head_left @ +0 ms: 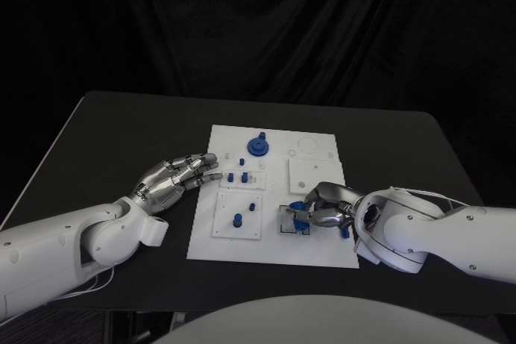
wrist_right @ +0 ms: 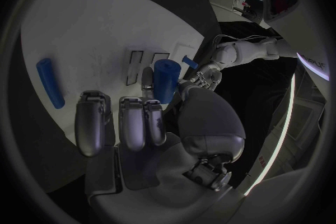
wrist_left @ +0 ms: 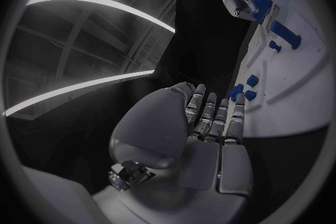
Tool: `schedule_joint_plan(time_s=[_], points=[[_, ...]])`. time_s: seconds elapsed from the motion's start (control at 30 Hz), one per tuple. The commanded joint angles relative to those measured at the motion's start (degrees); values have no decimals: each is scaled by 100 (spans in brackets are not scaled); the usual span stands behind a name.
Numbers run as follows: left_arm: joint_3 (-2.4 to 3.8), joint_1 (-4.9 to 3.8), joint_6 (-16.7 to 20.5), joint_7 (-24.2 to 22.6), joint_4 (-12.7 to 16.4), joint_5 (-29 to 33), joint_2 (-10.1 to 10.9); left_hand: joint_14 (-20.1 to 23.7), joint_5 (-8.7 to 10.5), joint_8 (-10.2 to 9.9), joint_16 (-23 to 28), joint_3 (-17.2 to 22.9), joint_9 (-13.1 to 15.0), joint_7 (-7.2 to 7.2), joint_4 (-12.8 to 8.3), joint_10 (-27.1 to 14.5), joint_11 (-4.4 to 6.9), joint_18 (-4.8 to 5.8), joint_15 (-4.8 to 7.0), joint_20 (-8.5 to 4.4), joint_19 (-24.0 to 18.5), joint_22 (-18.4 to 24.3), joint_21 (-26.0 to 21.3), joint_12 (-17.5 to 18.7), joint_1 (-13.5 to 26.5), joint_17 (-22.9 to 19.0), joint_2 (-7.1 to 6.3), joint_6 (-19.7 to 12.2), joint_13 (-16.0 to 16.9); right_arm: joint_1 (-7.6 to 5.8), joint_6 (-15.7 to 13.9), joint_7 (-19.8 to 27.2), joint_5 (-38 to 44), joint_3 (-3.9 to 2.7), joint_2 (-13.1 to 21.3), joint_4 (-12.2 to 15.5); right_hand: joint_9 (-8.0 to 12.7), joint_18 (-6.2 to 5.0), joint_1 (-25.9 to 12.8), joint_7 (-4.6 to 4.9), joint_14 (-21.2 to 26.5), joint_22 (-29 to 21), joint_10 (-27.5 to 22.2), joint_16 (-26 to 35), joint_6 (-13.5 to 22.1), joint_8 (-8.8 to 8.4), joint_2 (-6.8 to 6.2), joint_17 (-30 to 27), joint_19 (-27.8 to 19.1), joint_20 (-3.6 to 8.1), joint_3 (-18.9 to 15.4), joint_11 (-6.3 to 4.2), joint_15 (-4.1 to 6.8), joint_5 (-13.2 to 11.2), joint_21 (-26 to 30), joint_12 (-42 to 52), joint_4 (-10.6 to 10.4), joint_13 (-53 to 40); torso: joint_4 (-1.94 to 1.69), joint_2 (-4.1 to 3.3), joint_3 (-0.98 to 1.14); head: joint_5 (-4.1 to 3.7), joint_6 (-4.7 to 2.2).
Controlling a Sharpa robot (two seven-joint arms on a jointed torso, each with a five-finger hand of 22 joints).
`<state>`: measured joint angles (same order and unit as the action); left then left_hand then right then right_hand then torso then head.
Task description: Assemble the parts on the task board
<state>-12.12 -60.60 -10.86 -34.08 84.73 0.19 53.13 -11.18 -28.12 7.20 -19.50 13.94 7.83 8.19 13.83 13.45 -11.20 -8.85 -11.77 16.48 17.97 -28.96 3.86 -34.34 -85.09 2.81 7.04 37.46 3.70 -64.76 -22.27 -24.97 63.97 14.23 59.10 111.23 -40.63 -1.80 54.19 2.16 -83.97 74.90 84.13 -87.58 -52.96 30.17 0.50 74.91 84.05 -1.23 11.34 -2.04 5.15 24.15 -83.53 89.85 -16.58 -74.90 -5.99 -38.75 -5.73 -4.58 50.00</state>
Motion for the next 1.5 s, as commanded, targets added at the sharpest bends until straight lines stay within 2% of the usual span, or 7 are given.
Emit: schedule_joint_plan(time_s=[0.03, 0.23, 0.37, 0.87, 1.07, 1.27, 1.5], points=[[4, 20, -105, -36, 1, 25, -19, -31, 29, 22, -24, -3, -9, 39, 30, 49, -2, 20, -12, 4, 44, 12, 9, -20, 72, 9, 3, 1, 8, -1, 7, -25, -129, 0, -38, -48, -11, -5, -122, -15, -511, 1265, 587, 37, -50, -33, 24, 1038, 288, 19, -80, 16, 20, -161, 47, 15, -20, -1510, 0, -3, 0, 3, 0], [4, 41, -116, -30, -4, 25, -27, -31, 29, 22, -24, -3, -9, 39, 30, 49, -2, 20, -12, 4, 44, 12, 9, -20, 72, 9, 3, 1, 8, 0, 55, -98, -132, 0, -98, -117, -36, -16, -345, -9, -504, 1250, 587, 58, -46, -54, 66, 998, 268, 15, -227, 21, 15, -658, 91, 15, -18, -1510, -3, -4, 8, -2, 0], [4, 50, -120, -29, -6, 25, -30, -32, 33, 24, -25, -2, -9, 41, 34, 51, -5, 21, -14, 5, 48, 10, 9, -21, 76, 9, 5, 1, 8, 0, 160, -198, -122, -1, -120, -139, -57, -28, -776, 3, -497, 1233, 587, 75, -35, -82, 81, 962, 248, 9, -559, 32, 8, -1508, 143, 15, -27, -1510, -12, -2, 0, -2, 0], [5, 71, -125, -28, -9, 25, -32, -32, 33, 24, -25, -2, -9, 41, 34, 51, -5, 21, -14, 5, 48, 10, 9, -21, 76, 9, 5, 1, 8, 0, 146, -157, -15, -1, -91, -143, -96, -48, -1122, 0, -486, 1206, 587, 102, -70, -83, 118, 911, 214, 6, -1149, 31, 7, -1742, 228, 15, -23, -1510, 8, -2, 3, 29, 0], [5, 75, -116, -33, 0, 25, -15, -37, 40, 27, -33, -1, -9, 42, 37, 54, -10, 23, -17, 5, 52, 7, 9, -23, 80, 10, 6, 2, 8, -1, -141, 123, -12, 0, 34, -79, -146, -47, -796, -20, -490, 1209, 587, 92, -104, -42, 239, 923, 217, 18, -1287, 13, 21, -1331, 227, 15, 0, -1510, 11, 0, 5, 33, 0], [5, 78, -106, -37, 12, 25, 11, -37, 40, 27, -33, -1, -9, 42, 37, 54, -10, 23, -17, 5, 52, 7, 9, -23, 80, 10, 6, 2, 8, -2, -248, 170, 86, 3, 319, 67, -203, -44, 264, -42, -487, 1212, 587, 95, -56, -26, 205, 908, 222, 40, -1271, -9, 41, -181, 226, 15, 157, -1510, 10, 4, 5, 43, 0], [5, 80, -80, -32, 12, 25, 26, -42, 44, 32, -40, 0, -9, 44, 39, 60, -17, 24, -18, 5, 60, -1, 11, -26, 83, 11, 5, 5, 9, -4, -177, -38, 332, 6, 728, 189, -206, -38, 527, -44, -487, 1221, 587, 92, -56, -39, 165, 908, 235, 40, -1339, -10, 41, 194, 204, 15, 89, -1510, 14, 1, 7, 39, 0]])
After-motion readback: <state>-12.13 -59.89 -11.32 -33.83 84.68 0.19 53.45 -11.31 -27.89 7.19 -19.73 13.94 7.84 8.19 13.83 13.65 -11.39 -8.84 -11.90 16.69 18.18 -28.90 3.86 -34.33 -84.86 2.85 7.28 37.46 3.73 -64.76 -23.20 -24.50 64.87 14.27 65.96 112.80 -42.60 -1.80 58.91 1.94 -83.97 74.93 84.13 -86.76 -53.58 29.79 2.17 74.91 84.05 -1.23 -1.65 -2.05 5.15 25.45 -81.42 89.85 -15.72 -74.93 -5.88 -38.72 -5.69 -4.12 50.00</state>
